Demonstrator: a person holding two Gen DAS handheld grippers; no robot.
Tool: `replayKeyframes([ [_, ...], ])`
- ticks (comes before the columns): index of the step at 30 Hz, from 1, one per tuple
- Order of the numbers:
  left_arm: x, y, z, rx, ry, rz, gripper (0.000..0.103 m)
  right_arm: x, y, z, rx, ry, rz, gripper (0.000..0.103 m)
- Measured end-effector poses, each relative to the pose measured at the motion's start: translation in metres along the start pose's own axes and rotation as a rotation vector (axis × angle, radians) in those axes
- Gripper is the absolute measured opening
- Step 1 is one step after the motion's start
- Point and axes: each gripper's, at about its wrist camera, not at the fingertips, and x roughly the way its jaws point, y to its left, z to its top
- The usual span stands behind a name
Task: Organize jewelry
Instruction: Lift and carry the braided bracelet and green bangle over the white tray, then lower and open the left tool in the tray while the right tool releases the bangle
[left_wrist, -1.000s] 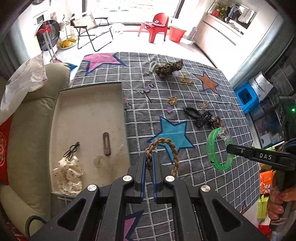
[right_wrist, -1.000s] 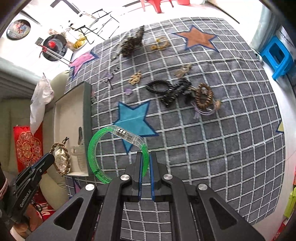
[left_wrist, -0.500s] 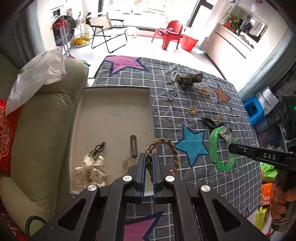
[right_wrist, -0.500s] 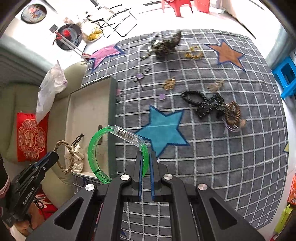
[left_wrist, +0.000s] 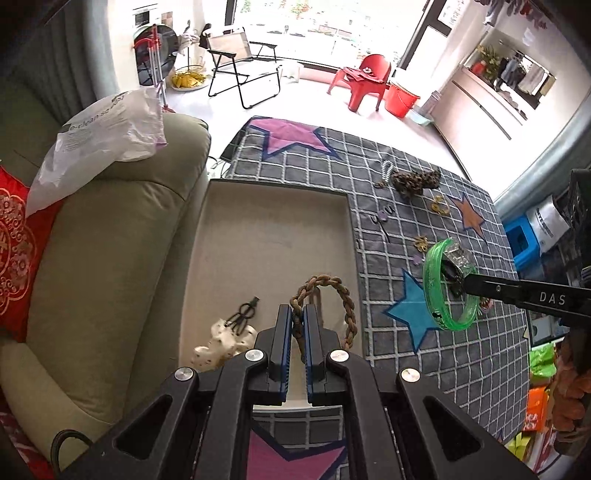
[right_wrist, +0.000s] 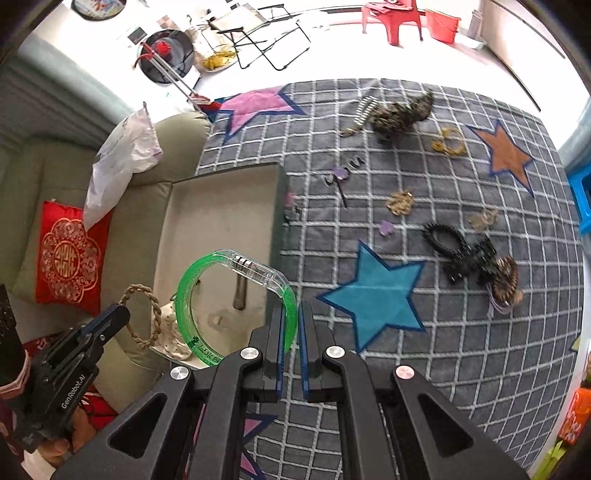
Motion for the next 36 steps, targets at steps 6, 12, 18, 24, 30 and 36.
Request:
replayKeyframes([
  [6, 0.003, 0.015, 0.009, -0.018, -0.013, 0.017, 0.008, 0.009, 0.021, 0.016, -0.046, 0.005, 0.011, 0.007],
  [12, 0.012, 0.031, 0.018, -0.040, -0.019, 0.034, 0.008, 0.021, 0.037, 0.030, -0.072, 0.013, 0.034, 0.007],
  [18, 0.036, 0.041, 0.024, -0.050, 0.005, 0.042, 0.008, 0.049, 0.052, 0.042, -0.091, 0.046, 0.051, 0.007],
  [24, 0.070, 0.045, 0.024, -0.062, 0.054, 0.066, 0.008, 0.087, 0.058, 0.053, -0.096, 0.087, 0.023, 0.007],
  [30, 0.102, 0.047, 0.018, -0.053, 0.102, 0.112, 0.008, 0.121, 0.059, 0.067, -0.095, 0.113, -0.016, 0.007],
  [36, 0.126, 0.050, 0.012, -0.041, 0.133, 0.148, 0.008, 0.152, 0.064, 0.075, -0.108, 0.136, -0.043, 0.007],
])
